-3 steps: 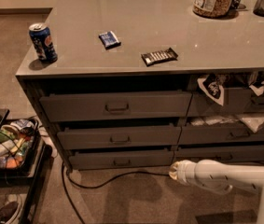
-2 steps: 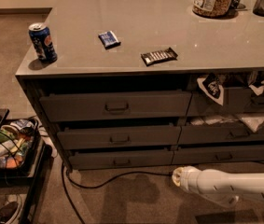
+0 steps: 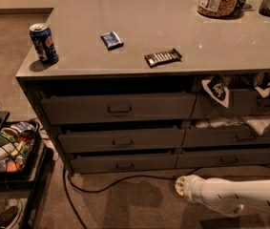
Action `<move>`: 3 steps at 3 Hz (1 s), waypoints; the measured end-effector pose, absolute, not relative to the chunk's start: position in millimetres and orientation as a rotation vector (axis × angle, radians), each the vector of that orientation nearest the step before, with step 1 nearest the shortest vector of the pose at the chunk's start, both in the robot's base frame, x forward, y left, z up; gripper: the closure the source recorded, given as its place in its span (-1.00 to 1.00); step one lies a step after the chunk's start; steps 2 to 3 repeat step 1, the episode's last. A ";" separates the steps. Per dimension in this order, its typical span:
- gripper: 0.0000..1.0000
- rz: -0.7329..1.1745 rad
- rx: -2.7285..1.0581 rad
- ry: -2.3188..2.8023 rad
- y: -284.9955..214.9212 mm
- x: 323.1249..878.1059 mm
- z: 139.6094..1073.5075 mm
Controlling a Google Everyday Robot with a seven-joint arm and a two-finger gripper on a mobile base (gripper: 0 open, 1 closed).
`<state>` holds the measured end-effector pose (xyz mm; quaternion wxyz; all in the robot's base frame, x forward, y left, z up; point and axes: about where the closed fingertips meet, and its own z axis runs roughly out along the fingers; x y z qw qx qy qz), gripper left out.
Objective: Close bottom drawer
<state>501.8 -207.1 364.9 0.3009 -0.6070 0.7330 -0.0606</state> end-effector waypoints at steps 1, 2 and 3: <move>-0.30 -0.161 -1.610 1.945 -207.1 501.8 364.9; -0.30 -0.161 -1.610 1.945 -207.1 501.8 364.9; -0.30 -0.161 -1.610 1.945 -207.1 501.8 364.9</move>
Offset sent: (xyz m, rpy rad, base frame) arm 0.0000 0.0000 0.0000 0.0000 0.0000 0.0000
